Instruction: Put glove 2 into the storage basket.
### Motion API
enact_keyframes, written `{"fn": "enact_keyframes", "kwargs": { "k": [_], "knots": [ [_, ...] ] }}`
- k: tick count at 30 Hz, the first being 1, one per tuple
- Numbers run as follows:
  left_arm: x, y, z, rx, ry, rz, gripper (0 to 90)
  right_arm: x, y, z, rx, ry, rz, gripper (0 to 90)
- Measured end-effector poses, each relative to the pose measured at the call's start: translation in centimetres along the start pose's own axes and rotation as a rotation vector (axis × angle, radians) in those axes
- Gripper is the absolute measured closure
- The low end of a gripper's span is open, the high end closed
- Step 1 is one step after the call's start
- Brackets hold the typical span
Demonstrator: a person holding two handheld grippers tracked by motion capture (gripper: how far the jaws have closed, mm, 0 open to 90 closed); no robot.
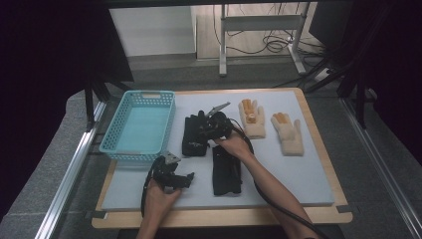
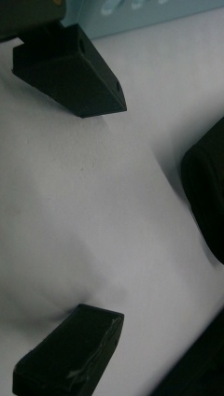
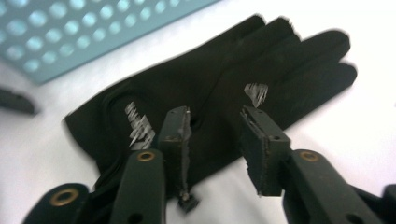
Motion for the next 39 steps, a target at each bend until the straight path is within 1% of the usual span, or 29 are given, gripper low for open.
{"fn": "enact_keyframes", "kwargs": {
  "k": [2,3,4,5,6,8,9,10,12,14,15,17,22,25,28,32,35,36,37,39],
  "knots": [
    [0.0,0.0,0.0,-0.001,0.0,0.0,3.0,-0.9,0.4,-0.4,0.005,-0.002,-0.005,54.2],
    [0.0,0.0,0.0,-0.001,0.0,0.0,2.9,-0.9,0.4,-0.4,0.005,-0.002,-0.005,54.2],
    [0.0,0.0,0.0,-0.001,0.0,0.001,2.9,-1.8,0.7,-0.5,0.009,-0.007,0.003,50.2],
    [0.0,0.0,0.0,-0.001,0.0,0.001,2.9,-2.2,0.9,-0.5,0.009,-0.008,0.005,48.5],
    [0.0,0.0,0.0,-0.002,0.0,0.001,2.9,-2.6,1.1,-0.5,0.012,-0.013,0.009,48.2],
    [0.0,0.0,0.0,-0.002,0.0,0.001,3.0,-3.4,1.3,-0.5,0.029,-0.038,0.038,48.4],
    [0.0,0.0,0.0,-0.002,0.0,0.001,3.0,-3.8,1.3,-0.5,0.038,-0.052,0.06,50.3],
    [0.0,0.0,0.0,-0.002,0.0,0.001,3.0,-4.1,1.3,-0.5,0.041,-0.06,0.076,54.4],
    [0.0,0.0,0.0,-0.003,0.001,0.001,3.0,-4.2,1.3,-0.6,0.015,-0.058,0.067,64.8],
    [0.0,0.0,0.0,-0.003,0.001,0.002,2.9,-4.1,1.2,-0.9,-0.009,-0.066,0.045,77.4],
    [0.0,0.0,0.0,-0.003,0.001,0.001,2.9,-4.1,1.2,-0.9,-0.009,-0.066,0.045,77.4],
    [0.0,0.0,0.0,-0.006,0.0,0.003,3.0,-3.8,1.0,-1.0,-0.045,-0.033,0.027,86.5],
    [0.0,0.0,0.0,-0.007,0.0,0.004,3.0,-3.5,1.0,-0.7,-0.038,-0.051,0.031,87.8],
    [0.0,0.0,0.0,-0.007,0.0,0.004,2.9,-2.9,1.2,-0.4,-0.053,-0.04,0.018,87.9],
    [0.0,0.0,0.0,-0.007,0.0,0.004,2.9,-2.0,1.4,-0.1,-0.053,-0.03,0.0,87.9],
    [0.0,0.0,0.1,-0.008,0.001,0.005,2.9,-0.5,2.0,0.6,-0.058,-0.012,-0.037,87.9],
    [0.0,0.0,0.1,-0.009,0.001,0.006,2.9,0.4,2.3,1.3,-0.033,-0.011,-0.047,87.9],
    [0.0,0.0,0.1,-0.009,0.001,0.006,2.9,0.4,2.3,1.3,-0.033,-0.011,-0.047,87.9],
    [0.0,0.0,0.0,-0.004,0.001,0.003,3.0,1.1,2.5,1.8,-0.016,-0.02,-0.048,87.9],
    [0.0,0.0,0.0,-0.003,0.001,0.003,3.0,1.3,2.5,1.9,-0.014,-0.019,-0.049,87.9]
  ]
}}
Point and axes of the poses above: each handheld gripper's, and its own axes: x roughly backward along the jaws, y roughly out of its top, z roughly to its left, the point moved 4 cm from there along -x, roughly forward along the jaws, and after that the axes turned 10 degrees about y, right-handed, at the moved point
